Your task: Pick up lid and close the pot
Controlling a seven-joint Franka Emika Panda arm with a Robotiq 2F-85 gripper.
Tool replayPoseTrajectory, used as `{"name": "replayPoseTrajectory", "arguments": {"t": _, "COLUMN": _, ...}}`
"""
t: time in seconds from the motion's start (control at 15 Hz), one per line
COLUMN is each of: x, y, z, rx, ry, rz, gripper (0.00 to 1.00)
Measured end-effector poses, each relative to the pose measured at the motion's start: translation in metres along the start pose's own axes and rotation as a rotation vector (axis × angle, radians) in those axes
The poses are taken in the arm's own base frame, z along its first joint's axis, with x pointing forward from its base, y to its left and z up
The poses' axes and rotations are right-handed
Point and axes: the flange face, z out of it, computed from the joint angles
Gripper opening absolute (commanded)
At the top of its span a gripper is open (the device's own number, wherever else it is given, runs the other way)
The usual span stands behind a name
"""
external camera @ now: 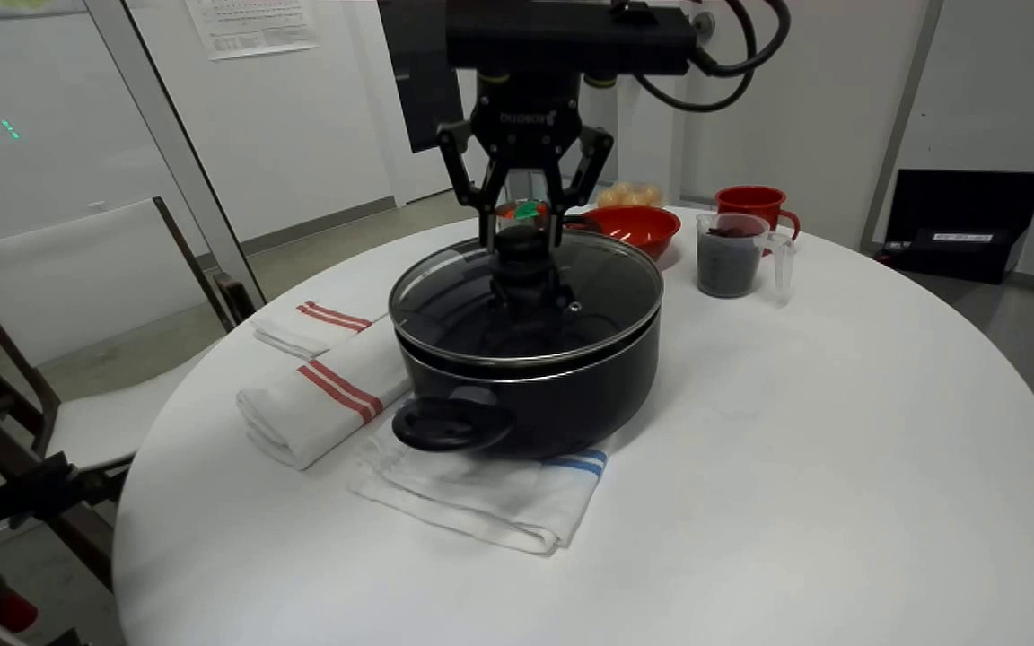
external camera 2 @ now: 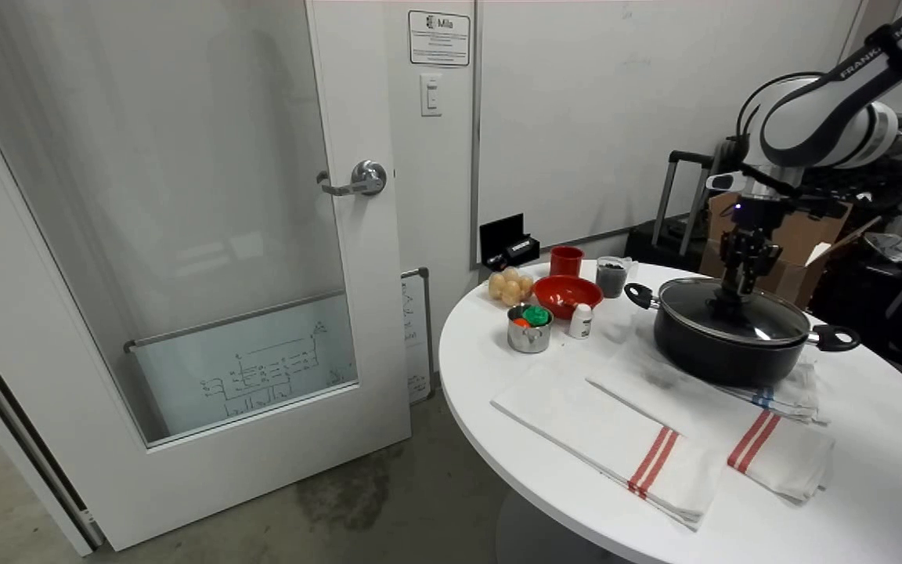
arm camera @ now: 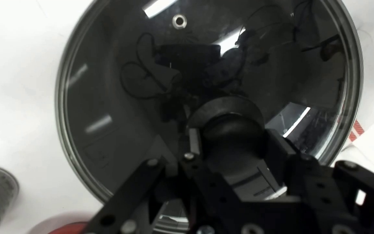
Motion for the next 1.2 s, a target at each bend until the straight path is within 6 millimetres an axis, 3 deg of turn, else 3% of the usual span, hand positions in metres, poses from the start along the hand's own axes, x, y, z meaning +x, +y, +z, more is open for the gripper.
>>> {"name": "replayPoseTrajectory", "arguments": {"t": 1.2, "x": -0.011, "y": 0.0, "z": 0.004, "rx": 0.012, "ry": 0.016, "rz": 0.061, "gripper": 0.25}}
